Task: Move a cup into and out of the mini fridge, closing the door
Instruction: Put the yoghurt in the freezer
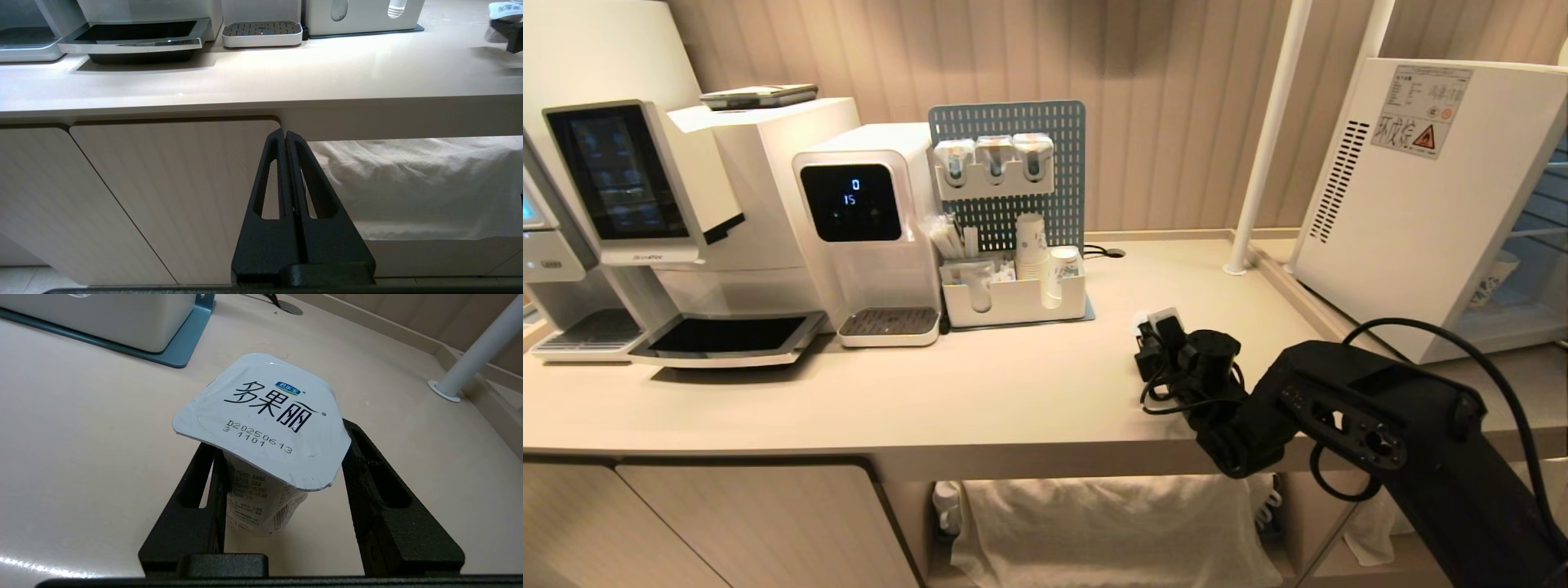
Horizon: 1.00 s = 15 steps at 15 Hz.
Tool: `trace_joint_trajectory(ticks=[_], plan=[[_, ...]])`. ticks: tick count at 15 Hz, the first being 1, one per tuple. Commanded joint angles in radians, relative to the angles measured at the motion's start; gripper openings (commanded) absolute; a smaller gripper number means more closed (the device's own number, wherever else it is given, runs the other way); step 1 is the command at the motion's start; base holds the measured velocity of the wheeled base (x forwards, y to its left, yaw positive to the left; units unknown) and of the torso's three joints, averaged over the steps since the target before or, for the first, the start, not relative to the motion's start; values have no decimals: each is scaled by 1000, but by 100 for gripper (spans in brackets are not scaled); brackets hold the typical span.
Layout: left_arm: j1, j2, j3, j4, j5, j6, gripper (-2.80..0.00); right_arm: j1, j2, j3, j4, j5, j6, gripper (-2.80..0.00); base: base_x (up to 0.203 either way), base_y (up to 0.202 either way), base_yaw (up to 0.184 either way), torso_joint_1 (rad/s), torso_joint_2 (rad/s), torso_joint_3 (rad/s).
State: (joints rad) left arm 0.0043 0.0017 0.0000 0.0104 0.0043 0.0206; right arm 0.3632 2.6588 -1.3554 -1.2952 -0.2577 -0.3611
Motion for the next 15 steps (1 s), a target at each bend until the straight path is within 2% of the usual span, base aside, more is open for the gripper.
trace_joint_trajectory(ticks=[1, 4, 10, 13, 15], plan=[[0, 0, 0, 0, 0, 0, -280, -9, -160, 124, -27, -2, 0, -280, 0, 0, 0, 0, 0, 0], [0, 0, 0, -1, 0, -2, -280, -35, -454, 419, -104, -16, 4, -280, 0, 0, 0, 0, 0, 0], [0, 0, 2, -4, 2, -21, -280, -80, -1146, 933, -175, -206, 3, -280, 0, 0, 0, 0, 0, 0], [0, 0, 2, -4, 2, -24, -280, -89, -1512, 1099, -94, -337, -4, -280, 0, 0, 0, 0, 0, 0], [0, 0, 2, -4, 2, -24, -280, -106, -1783, 1160, 41, -404, -10, -280, 0, 0, 0, 0, 0, 0]])
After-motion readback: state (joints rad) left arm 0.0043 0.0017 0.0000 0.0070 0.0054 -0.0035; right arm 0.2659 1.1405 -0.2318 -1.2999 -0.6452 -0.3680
